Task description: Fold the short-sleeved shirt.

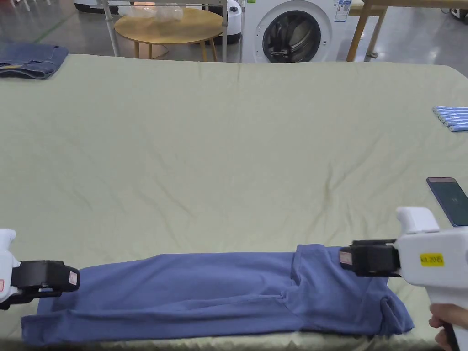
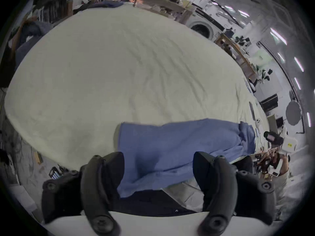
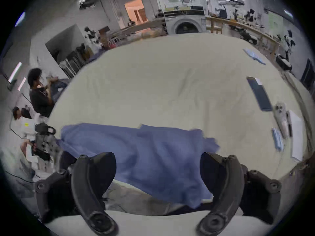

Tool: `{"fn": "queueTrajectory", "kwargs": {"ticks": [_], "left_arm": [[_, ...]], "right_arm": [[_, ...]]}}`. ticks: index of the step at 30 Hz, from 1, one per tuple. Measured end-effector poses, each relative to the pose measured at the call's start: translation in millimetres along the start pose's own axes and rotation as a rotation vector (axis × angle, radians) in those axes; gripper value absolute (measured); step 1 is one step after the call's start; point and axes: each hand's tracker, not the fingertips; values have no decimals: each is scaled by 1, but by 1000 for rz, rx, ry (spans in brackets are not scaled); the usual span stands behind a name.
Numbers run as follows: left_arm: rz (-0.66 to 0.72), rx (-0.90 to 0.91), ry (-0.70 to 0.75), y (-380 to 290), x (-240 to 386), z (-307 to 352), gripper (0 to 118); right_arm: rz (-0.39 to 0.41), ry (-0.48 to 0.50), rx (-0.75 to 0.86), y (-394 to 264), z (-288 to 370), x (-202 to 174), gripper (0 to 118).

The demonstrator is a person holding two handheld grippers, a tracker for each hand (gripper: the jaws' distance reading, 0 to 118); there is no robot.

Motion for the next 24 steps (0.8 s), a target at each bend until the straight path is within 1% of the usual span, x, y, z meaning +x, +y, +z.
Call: {"fn": "queueTrajectory", "kwargs": {"ticks": [1, 2, 3, 4, 5, 6, 7, 9, 10, 11, 12, 13, 14, 16, 18, 21, 22, 24], "left_arm": [[-17, 8, -20, 4, 5, 0, 75], [-23, -1, -28, 8, 9, -1, 32], [-19, 1, -31, 9, 8, -5, 0], [0, 10, -73, 12, 11, -5, 0], [7, -6, -69, 17, 10, -5, 0], [6, -18, -90, 20, 9, -5, 0], [18, -6, -94, 17, 5, -8, 0], [62, 27, -142, 22, -7, -4, 0], [94, 27, -168, 26, -19, -2, 16], [123, 29, -180, 16, -20, -1, 70], [170, 15, -175, 17, -34, -2, 108], [225, -4, -152, 16, -49, -4, 118], [295, -9, -118, 12, -67, -2, 118], [444, -18, -143, 10, -118, -18, 118], [532, -50, -225, 0, -144, -30, 118], [574, -91, -339, -18, -158, -56, 118], [554, -75, -372, -24, -147, -61, 118], [514, -35, -375, -26, -129, -62, 118]], "right_arm": [[5, 46, -19, 4, -5, -6, 90], [17, 33, -28, 10, -12, -20, 33], [32, 13, -31, 12, -21, -28, 0], [73, -17, -25, 17, -28, -29, 0], [121, -23, -74, 21, -36, -34, 0], [147, -11, -77, 16, -41, -36, 0], [129, -3, -62, 17, -43, -38, 0], [142, 28, -85, 22, -49, -43, 0], [146, 39, -82, 14, -51, -46, 0], [152, 45, -85, 15, -53, -48, 0], [167, 52, -99, 16, -56, -51, 0], [179, 49, -103, 16, -59, -54, 0], [199, 51, -107, 8, -54, -64, 0], [213, 62, -119, 7, -58, -68, 0], [210, 84, -130, -1, -54, -74, 0], [209, 95, -149, -3, -59, -80, 0], [224, 94, -156, -7, -60, -80, 0], [236, 88, -163, -7, -62, -83, 0]]}}
